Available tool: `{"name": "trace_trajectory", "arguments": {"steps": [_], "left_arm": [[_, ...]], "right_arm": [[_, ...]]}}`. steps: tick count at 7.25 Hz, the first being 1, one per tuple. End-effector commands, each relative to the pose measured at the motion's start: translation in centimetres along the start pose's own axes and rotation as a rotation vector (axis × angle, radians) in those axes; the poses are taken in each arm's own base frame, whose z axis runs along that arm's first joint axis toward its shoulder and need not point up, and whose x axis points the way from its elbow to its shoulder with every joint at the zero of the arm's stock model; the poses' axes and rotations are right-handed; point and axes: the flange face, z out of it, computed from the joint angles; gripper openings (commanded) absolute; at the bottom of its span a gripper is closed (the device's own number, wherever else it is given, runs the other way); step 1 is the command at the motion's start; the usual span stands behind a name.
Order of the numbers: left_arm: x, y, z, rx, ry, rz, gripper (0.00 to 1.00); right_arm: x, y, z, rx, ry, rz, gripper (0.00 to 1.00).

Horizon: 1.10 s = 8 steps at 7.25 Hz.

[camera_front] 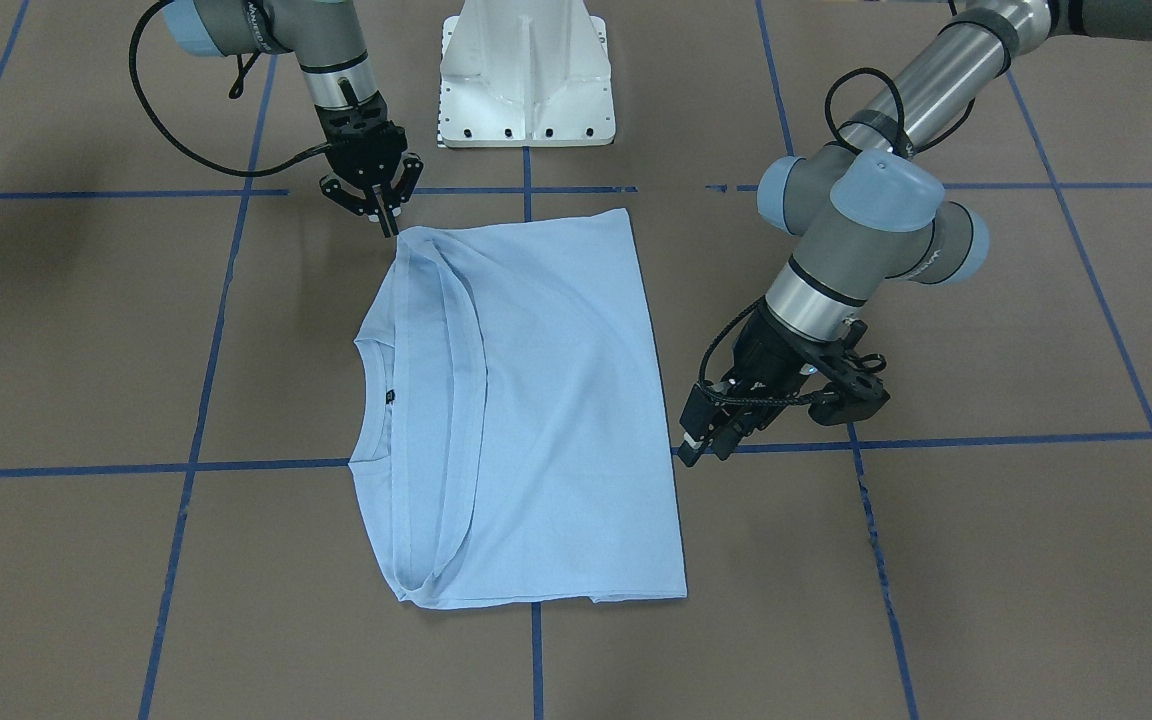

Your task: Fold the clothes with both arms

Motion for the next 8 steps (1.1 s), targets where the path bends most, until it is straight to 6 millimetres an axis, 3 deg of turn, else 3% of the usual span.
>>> {"name": "trace_trajectory", "arguments": {"steps": [1,2,4,6,8], "left_arm": [[0.1,0.0,-0.1,0.004,0.002,0.001,0.58],[0.2,0.0,-0.2,0.004,0.004,0.002,0.58],[0.7,0.1,-0.6,0.004,0.014,0.003,0.59],[0.2,0.3,-1.0,0.002,0.014,0.005,0.59],[0.3,0.4,-1.0,0.002,0.016,0.005,0.59]], "right_arm": [[-0.3,0.5,-0.5,0.017,-0.001,0.027,0.61],[-1.2,-0.1,-1.6,0.027,-0.030,0.058,0.62],[-6.0,-2.4,-1.3,0.046,-0.078,0.335,0.65],[-5.8,-1.4,0.5,0.027,-0.050,0.645,0.87],[-5.2,-1.1,1.3,0.026,-0.030,0.737,0.86]]}}
